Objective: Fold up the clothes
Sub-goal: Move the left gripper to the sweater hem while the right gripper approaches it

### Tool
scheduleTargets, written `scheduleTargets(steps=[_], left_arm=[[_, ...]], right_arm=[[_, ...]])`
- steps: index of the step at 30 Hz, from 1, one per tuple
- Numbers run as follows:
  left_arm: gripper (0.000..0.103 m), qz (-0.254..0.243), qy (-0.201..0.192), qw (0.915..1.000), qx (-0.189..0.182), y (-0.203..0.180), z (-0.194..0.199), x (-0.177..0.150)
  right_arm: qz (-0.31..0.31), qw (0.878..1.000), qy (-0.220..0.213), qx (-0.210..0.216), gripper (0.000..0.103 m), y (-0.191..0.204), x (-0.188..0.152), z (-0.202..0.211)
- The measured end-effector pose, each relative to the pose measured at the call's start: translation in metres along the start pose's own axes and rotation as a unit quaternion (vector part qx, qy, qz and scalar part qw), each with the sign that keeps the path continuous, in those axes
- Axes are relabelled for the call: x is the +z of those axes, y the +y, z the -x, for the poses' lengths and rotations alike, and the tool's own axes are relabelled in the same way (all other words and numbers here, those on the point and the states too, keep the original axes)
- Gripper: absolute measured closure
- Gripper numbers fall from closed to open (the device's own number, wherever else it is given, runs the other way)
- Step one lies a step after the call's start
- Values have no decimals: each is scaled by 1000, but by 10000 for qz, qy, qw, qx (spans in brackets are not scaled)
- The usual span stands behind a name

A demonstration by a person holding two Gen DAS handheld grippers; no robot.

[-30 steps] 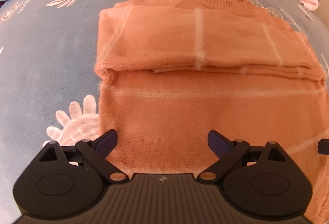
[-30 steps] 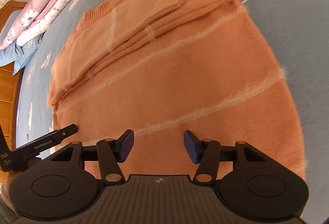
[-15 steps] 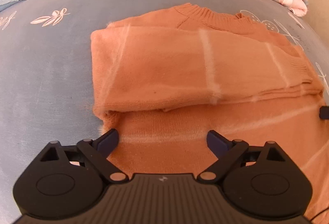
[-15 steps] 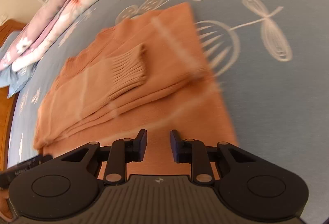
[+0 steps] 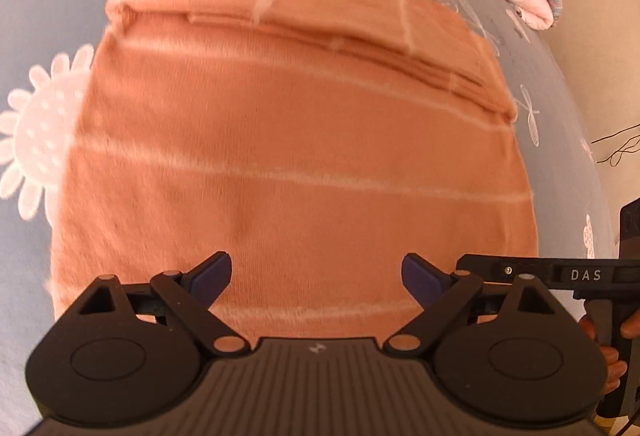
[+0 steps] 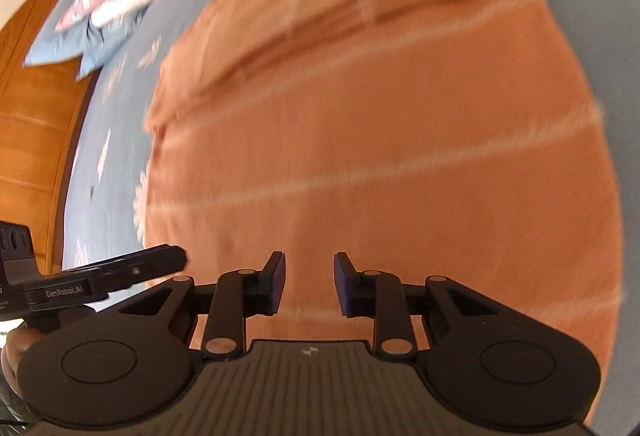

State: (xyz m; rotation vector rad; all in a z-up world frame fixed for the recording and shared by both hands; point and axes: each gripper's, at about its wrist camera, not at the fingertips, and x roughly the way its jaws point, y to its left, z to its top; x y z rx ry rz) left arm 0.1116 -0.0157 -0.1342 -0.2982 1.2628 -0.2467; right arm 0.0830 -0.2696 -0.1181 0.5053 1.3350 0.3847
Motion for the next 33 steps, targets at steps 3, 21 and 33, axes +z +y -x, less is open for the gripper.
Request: scheduleTargets(steps=[3, 21, 33], left_arm=[[10, -75, 263, 9987, 435, -2, -15, -11], [1, 323, 248, 9992, 44, 12, -16, -3], [1, -643, 277, 9971, -294, 7, -11, -13]], right_arm=[[24, 9997, 224, -38, 76, -16, -10, -3], [329, 9977, 67, -589, 28, 25, -17, -13], [667, 9954, -274, -623, 0, 41, -31, -24]])
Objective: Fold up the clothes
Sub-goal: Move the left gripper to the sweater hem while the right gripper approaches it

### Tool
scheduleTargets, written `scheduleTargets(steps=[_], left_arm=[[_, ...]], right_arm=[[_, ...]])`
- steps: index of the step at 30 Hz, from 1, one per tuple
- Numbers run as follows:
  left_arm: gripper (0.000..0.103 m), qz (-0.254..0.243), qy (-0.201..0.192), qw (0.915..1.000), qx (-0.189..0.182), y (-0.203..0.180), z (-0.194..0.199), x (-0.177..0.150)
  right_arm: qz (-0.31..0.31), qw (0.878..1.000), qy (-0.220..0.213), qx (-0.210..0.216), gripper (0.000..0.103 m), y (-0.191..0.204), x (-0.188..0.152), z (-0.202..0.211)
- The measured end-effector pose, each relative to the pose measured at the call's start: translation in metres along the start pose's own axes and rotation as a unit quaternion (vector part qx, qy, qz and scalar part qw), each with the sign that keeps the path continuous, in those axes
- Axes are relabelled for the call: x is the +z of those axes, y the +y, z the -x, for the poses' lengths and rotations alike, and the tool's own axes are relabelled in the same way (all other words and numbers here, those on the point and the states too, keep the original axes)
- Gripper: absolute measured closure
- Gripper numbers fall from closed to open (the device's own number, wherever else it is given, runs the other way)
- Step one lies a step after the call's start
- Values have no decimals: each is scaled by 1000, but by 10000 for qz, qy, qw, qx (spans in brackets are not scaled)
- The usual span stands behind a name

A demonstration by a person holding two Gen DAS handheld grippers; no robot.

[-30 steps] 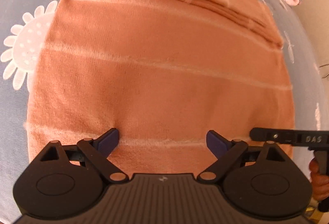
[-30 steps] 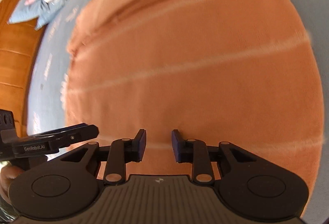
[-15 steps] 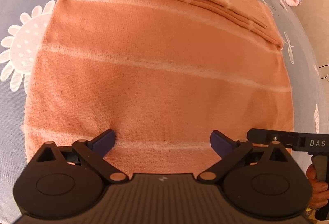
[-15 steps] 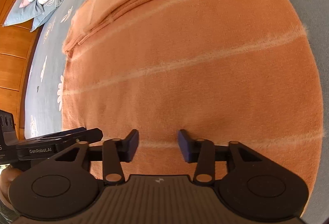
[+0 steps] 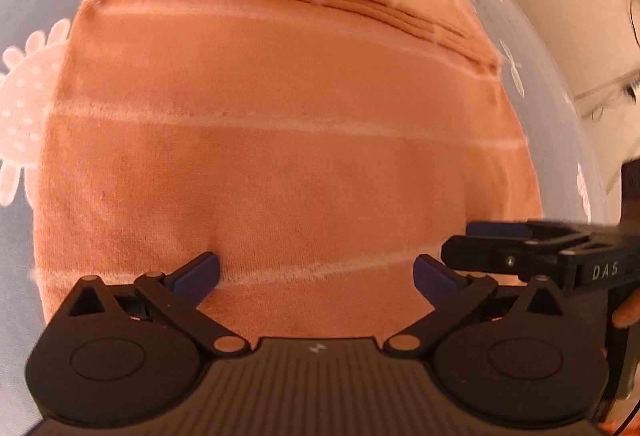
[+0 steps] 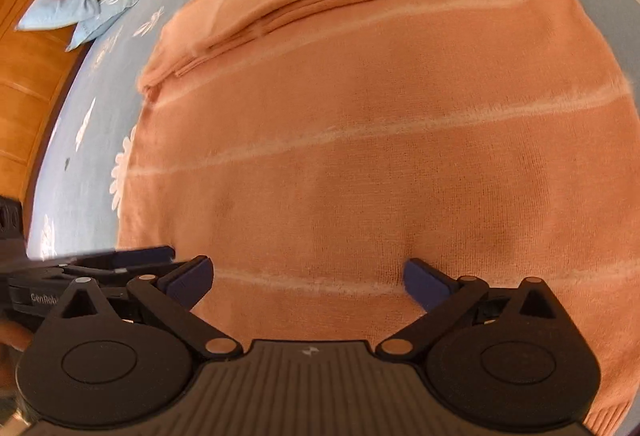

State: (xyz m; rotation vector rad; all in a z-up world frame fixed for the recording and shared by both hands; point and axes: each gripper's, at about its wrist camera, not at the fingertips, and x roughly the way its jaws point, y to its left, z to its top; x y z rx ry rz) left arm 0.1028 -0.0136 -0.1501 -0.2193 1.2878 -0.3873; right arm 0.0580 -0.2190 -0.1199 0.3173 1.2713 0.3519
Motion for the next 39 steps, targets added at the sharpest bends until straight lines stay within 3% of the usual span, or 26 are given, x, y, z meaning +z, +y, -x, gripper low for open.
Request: scheduleTargets(steps=[2, 4, 7, 9, 18, 22, 26, 29, 33, 39], left_arm=[[1, 24, 29, 10000, 77, -4, 7, 0], [1, 197, -198, 9992, -276, -1, 20, -5], [1, 306, -109, 9983, -485, 2, 24, -14], [1, 453, 79, 9980, -445, 9, 21, -20], [1, 622, 118, 9977, -223, 27, 29, -31], [1, 586, 118, 9982, 95, 13, 37, -27], [1, 479, 48, 9987, -167, 1, 44, -32], [1, 565, 357, 9977, -141, -2, 30, -41], [1, 521, 312, 9981, -33, -4, 27, -52], [1, 810, 186, 9963, 194, -6, 42, -53]], right_arm=[[147, 9998, -2, -168, 0, 9, 0, 5], [132, 9996, -193, 142, 0, 10, -4, 17], [-144, 9984, -244, 481, 0, -9, -13, 27], [-440, 9978, -222, 438, 0, -30, -18, 31], [-1345, 9897, -487, 75, 2, -125, -48, 82], [-1177, 9922, -409, 57, 2, -113, -50, 93], [-1026, 9938, -192, 373, 2, -99, -56, 90], [-891, 9954, 175, 298, 2, -97, -69, 75], [-1072, 9933, 94, 409, 2, -107, -80, 83], [-1077, 9935, 330, -189, 1, -105, -85, 100]])
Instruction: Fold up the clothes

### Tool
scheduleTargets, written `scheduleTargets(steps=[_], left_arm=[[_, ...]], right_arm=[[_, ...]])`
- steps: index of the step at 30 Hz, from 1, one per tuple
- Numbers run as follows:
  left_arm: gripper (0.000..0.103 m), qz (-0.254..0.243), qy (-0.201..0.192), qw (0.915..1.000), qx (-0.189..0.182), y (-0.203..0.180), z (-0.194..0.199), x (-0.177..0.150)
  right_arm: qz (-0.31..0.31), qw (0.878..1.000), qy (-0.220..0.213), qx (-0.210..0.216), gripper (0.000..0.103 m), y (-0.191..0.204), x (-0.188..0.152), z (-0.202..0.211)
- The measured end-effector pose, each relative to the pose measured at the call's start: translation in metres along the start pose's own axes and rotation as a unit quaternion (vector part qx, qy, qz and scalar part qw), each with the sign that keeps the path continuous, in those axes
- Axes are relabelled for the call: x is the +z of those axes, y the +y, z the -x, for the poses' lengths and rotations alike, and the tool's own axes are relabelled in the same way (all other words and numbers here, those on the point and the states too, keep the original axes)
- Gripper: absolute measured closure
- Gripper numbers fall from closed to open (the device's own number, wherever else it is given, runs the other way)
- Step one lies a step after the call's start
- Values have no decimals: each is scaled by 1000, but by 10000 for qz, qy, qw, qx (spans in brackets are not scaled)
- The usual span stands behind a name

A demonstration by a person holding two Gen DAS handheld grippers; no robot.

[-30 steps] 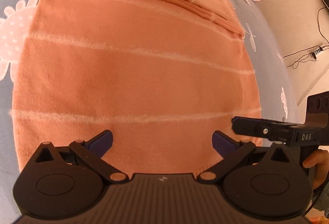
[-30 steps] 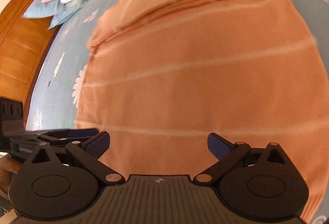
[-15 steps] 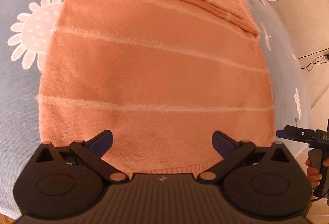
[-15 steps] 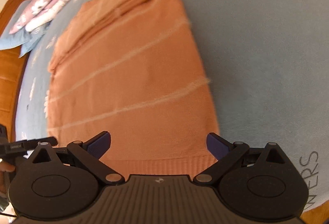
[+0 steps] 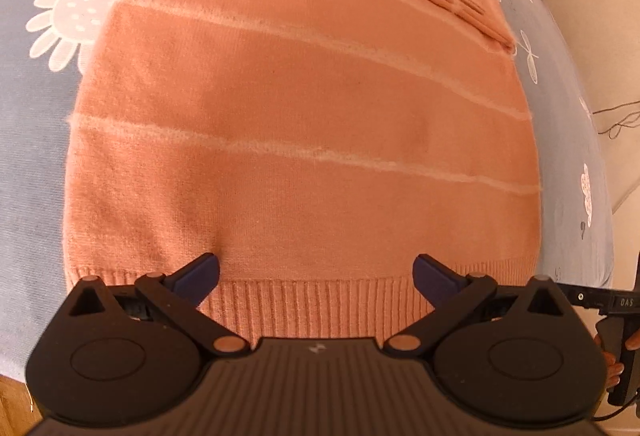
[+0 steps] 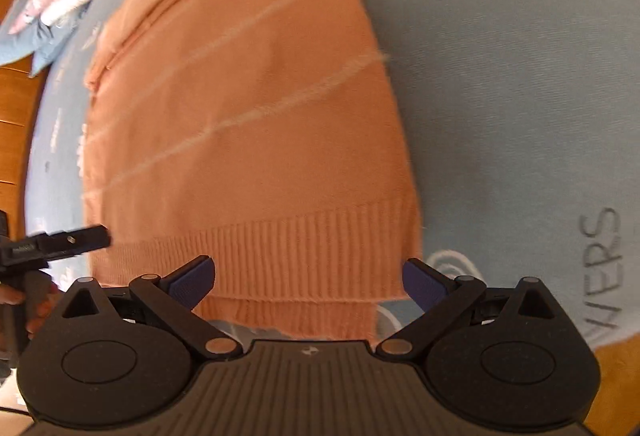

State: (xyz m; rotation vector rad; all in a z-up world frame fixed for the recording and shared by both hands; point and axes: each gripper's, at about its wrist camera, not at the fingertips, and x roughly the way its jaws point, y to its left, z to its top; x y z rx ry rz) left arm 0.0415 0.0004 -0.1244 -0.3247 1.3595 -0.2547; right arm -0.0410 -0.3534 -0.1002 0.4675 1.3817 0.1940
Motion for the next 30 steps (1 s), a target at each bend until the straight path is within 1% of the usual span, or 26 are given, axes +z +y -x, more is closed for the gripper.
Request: scheduleTargets(steps=[1, 3, 5, 6, 7, 8, 10, 12, 14, 16, 17, 19, 21, 24, 25, 26, 27, 29, 30], left_arm=[[1, -9, -156, 9999, 57, -1, 8, -1], [1, -30, -421, 9985, 341, -2, 24, -5], [1, -14, -456, 9964, 719, 1, 33, -7], [1, 50, -427, 9954, 857, 7, 37, -9], [1, 135, -403, 9946, 945, 13, 42, -10], [1, 263, -390, 9942, 966, 20, 44, -11], [1, 522, -363, 9929, 1002, 34, 49, -13], [1, 761, -472, 9903, 1067, 44, 53, -16], [1, 999, -583, 9868, 1132, 55, 57, -20], [1, 1064, -701, 9815, 1429, 63, 62, -23], [1, 1055, -729, 9802, 1507, 66, 62, -26], [1, 1056, -770, 9796, 1524, 74, 66, -27], [1, 1056, -778, 9791, 1556, 80, 68, -29], [1, 824, -858, 9741, 1923, 82, 69, -32], [1, 750, -824, 9720, 2069, 84, 66, -33], [1, 671, -715, 9726, 2109, 85, 61, -33], [1, 570, -525, 9769, 1994, 87, 54, -34], [1, 330, -251, 9852, 1662, 86, 44, -42], [1, 139, -135, 9862, 1644, 82, 39, -48]], right_arm=[[124, 9999, -50, -44, 1, 7, -1, 5], [603, 9976, -154, -306, 1, 28, -3, 12], [1333, 9887, -231, -647, 1, 57, -8, 10], [1774, 9805, -247, -810, 1, 74, -12, 6], [2210, 9701, -262, -970, 1, 91, -15, 1], [2670, 9572, -234, -1095, 1, 109, -20, -6], [3517, 9285, -149, -1185, 2, 143, -33, -23], [4249, 8975, -86, -1181, 3, 174, -46, -37], [4680, 8775, -59, -1043, 4, 197, -57, -45], [4939, 8645, 29, -934, 4, 216, -65, -53], [5011, 8607, 64, -895, 4, 221, -68, -54], [5032, 8596, 181, -866, 4, 226, -68, -55], [5049, 8578, 218, -937, 4, 225, -65, -56], [5100, 8529, 265, -1081, 4, 217, -60, -58], [5113, 8518, 288, -1106, 4, 216, -56, -61], [5107, 8520, 292, -1119, 4, 217, -52, -64], [5076, 8539, 282, -1111, 4, 218, -48, -67], [4946, 8623, 271, -1050, 4, 221, -39, -71], [4863, 8674, 263, -1021, 4, 221, -36, -72]])
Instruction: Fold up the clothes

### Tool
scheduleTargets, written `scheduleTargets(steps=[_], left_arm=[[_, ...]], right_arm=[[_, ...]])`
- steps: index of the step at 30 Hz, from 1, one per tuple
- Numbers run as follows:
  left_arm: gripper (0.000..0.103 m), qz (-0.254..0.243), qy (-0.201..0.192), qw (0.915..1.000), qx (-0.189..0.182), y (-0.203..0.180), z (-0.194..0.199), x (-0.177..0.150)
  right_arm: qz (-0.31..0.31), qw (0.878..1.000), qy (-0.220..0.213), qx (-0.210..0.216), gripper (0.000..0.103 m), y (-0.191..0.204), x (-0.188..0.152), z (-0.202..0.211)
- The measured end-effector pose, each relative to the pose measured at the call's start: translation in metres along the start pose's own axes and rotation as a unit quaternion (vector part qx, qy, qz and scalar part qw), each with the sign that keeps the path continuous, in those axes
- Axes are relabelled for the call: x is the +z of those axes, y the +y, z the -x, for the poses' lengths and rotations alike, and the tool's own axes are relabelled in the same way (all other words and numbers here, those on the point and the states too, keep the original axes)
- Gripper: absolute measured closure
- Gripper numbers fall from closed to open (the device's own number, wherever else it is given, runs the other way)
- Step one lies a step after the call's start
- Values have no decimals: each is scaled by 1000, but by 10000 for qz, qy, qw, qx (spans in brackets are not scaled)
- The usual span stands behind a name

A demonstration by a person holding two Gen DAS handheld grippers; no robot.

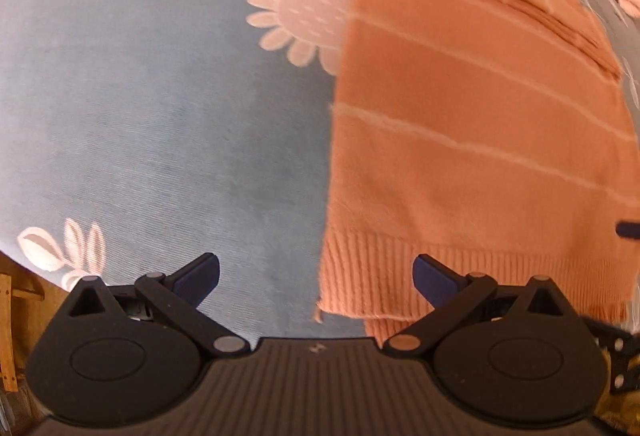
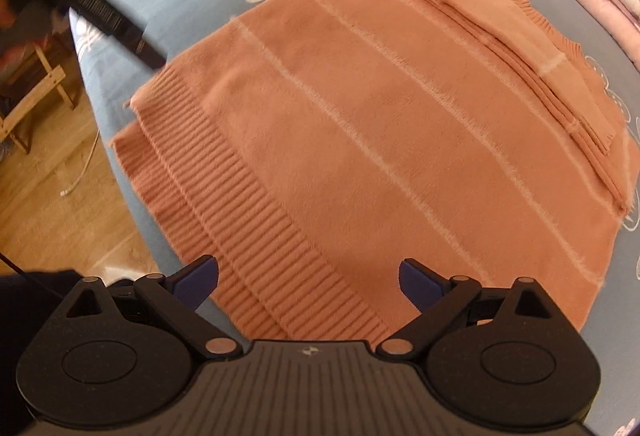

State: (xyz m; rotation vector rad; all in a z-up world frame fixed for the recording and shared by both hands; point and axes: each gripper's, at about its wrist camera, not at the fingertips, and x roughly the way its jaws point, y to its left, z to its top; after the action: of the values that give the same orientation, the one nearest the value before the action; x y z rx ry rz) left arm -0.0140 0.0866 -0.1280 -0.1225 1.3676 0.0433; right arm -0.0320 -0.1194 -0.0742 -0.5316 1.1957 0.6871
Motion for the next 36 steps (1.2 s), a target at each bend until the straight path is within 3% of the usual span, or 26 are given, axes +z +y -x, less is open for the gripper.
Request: scheduleTargets(steps=[1, 4, 7, 10, 12, 16, 18, 19, 22, 25, 30, 36], left_arm=[[1, -210, 83, 9997, -15, -5, -4, -6], [1, -833, 325, 9948, 487, -19, -16, -16], [0, -1057, 537, 9892, 864, -17, -24, -23], [1, -802, 509, 9925, 772, -6, -12, -17], [1, -500, 309, 9980, 246, -3, 2, -9], [1, -1035, 601, 9928, 14, -25, -10, -6], [1, -1467, 859, 9839, 560, -34, -26, -12], [0, -1462, 874, 9835, 607, -33, -28, -13], [0, -982, 1001, 9877, 695, -20, -24, -10], [1, -1092, 975, 9853, 881, -17, -14, -9], [1, -447, 807, 9950, 394, -6, 1, 3], [1, 217, 681, 9974, 78, 3, 7, 12]], right_arm=[[-89, 10000, -10, 29, 4, -2, 2, -1], [-245, 9996, 24, 116, 4, -4, 3, -4], [-180, 9997, 102, 146, 4, -5, 0, -5], [-84, 9998, 123, 116, 4, -6, -2, -3], [-117, 9997, 129, 158, 4, -8, -2, -4], [-153, 9996, 131, 184, 4, -7, 1, -7], [-147, 9997, 98, 183, 4, -6, 4, -6], [-157, 9997, 82, 186, 4, -7, 5, -5], [-189, 9996, 68, 193, 4, -10, 5, -3], [-145, 9997, 111, 162, 4, -11, 1, -5], [15, 9998, 145, 120, 4, -5, 1, -8], [287, 9994, -29, 178, 4, 5, 10, -5]])
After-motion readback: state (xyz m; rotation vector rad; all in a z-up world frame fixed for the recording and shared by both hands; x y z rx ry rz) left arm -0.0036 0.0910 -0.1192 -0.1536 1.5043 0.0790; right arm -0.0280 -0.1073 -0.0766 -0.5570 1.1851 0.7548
